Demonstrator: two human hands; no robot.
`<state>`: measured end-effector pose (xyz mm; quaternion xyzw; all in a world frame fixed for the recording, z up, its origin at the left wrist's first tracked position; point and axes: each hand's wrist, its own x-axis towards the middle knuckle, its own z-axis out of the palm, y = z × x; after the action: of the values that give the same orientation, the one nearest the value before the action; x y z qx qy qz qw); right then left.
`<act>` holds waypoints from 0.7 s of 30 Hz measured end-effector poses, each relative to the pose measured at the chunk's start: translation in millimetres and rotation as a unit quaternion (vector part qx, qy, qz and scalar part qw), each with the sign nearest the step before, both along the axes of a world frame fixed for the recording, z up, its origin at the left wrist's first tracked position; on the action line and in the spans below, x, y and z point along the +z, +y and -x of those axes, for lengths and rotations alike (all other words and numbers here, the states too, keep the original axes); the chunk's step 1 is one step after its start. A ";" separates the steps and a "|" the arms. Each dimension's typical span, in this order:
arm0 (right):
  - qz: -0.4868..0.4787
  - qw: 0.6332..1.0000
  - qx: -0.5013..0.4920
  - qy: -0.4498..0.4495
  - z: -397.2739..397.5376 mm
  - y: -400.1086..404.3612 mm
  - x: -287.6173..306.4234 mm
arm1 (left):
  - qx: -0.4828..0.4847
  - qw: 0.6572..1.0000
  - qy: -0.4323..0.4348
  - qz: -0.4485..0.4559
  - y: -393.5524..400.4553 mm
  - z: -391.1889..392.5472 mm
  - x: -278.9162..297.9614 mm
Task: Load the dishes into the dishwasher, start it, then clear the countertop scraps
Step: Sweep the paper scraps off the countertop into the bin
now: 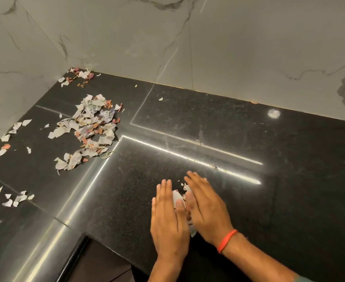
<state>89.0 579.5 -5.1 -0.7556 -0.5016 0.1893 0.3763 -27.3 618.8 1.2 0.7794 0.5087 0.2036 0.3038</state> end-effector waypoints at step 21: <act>-0.051 0.992 -0.088 0.080 -25.3 -25.4 3.6 | -0.266 0.962 -0.064 0.015 28.0 4.2 4.6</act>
<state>114.3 554.1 -1.5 -0.7586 -0.4107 0.1899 0.4688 -31.5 646.7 5.8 0.8671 0.2660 0.1573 0.3906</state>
